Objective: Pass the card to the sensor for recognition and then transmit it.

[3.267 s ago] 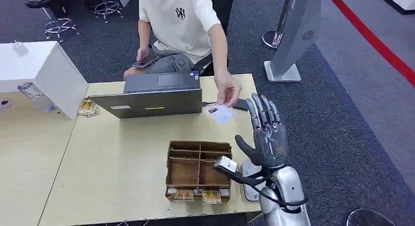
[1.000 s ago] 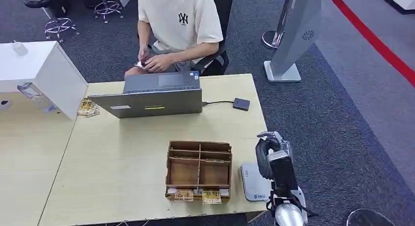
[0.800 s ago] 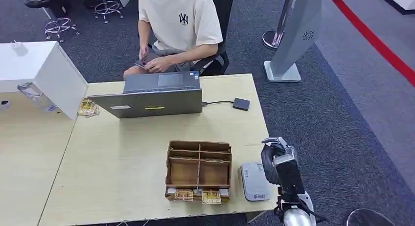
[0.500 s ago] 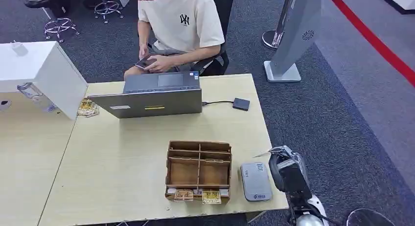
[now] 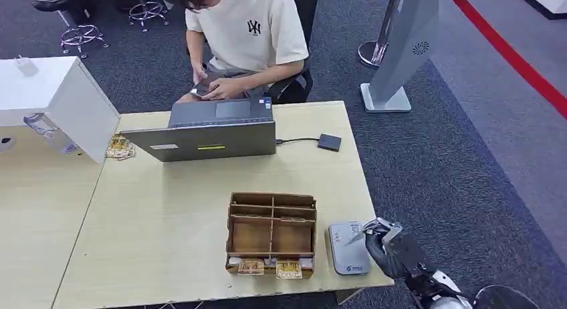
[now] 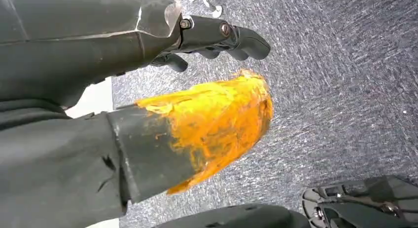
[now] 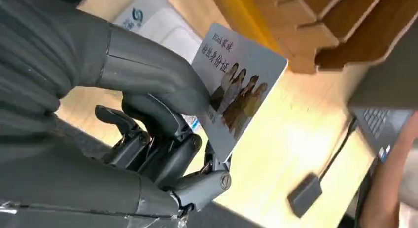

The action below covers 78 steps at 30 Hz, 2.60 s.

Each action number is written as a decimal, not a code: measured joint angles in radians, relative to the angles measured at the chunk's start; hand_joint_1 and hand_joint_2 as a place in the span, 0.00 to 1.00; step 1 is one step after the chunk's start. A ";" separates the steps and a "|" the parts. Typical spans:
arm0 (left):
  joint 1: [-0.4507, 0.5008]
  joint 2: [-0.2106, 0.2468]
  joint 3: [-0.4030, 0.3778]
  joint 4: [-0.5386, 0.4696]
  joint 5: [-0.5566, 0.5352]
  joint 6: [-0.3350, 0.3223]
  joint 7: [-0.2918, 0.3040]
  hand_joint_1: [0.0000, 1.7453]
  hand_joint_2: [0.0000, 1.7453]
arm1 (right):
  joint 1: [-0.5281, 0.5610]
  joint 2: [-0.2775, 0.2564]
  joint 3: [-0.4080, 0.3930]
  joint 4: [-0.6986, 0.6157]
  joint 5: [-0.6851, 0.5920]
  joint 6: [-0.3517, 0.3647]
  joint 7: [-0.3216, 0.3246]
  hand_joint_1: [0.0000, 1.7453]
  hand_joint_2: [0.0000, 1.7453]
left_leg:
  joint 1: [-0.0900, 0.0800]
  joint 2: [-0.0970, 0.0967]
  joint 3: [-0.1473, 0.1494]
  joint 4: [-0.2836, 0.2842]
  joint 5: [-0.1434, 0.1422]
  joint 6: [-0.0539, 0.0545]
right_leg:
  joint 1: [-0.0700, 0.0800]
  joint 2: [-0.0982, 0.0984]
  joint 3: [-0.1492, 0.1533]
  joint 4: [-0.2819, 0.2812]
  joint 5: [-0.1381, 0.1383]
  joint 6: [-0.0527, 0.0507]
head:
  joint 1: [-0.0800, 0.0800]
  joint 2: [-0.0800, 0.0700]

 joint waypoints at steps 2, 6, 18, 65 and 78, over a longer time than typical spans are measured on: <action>0.000 0.001 0.004 0.000 0.000 -0.001 -0.002 0.00 0.00 | -0.010 -0.014 0.000 0.005 -0.039 0.032 -0.004 1.00 1.00 | 0.000 0.000 0.000 0.000 0.000 0.000 | 0.000 0.000 0.000 0.000 0.000 0.000 | 0.000 0.000; 0.000 0.001 0.017 0.000 0.003 -0.001 -0.002 0.00 0.00 | -0.036 -0.041 0.000 0.017 -0.037 0.049 0.001 1.00 1.00 | 0.000 0.000 0.000 0.000 0.000 0.000 | 0.000 0.000 0.000 0.000 0.000 0.000 | 0.000 0.000; 0.000 -0.001 0.047 0.000 0.001 -0.004 0.005 0.00 0.00 | -0.119 -0.125 0.037 0.069 0.153 -0.010 0.066 1.00 1.00 | 0.000 0.000 0.000 0.000 0.000 0.000 | 0.000 0.000 0.000 0.000 0.000 0.000 | 0.000 0.000; 0.011 -0.025 0.158 0.000 -0.021 -0.046 0.058 0.00 0.00 | -0.329 -0.438 0.310 0.211 -0.023 0.261 0.117 1.00 1.00 | 0.000 0.000 0.000 0.000 0.000 0.000 | 0.000 0.000 0.000 0.000 0.000 0.000 | 0.000 0.000; 0.011 -0.027 0.173 0.000 -0.023 -0.044 0.059 0.00 0.00 | -0.329 -0.438 0.377 0.211 0.001 0.238 0.119 1.00 1.00 | 0.000 0.000 0.000 0.000 0.000 0.000 | 0.000 0.000 0.000 0.000 0.000 0.000 | 0.000 0.000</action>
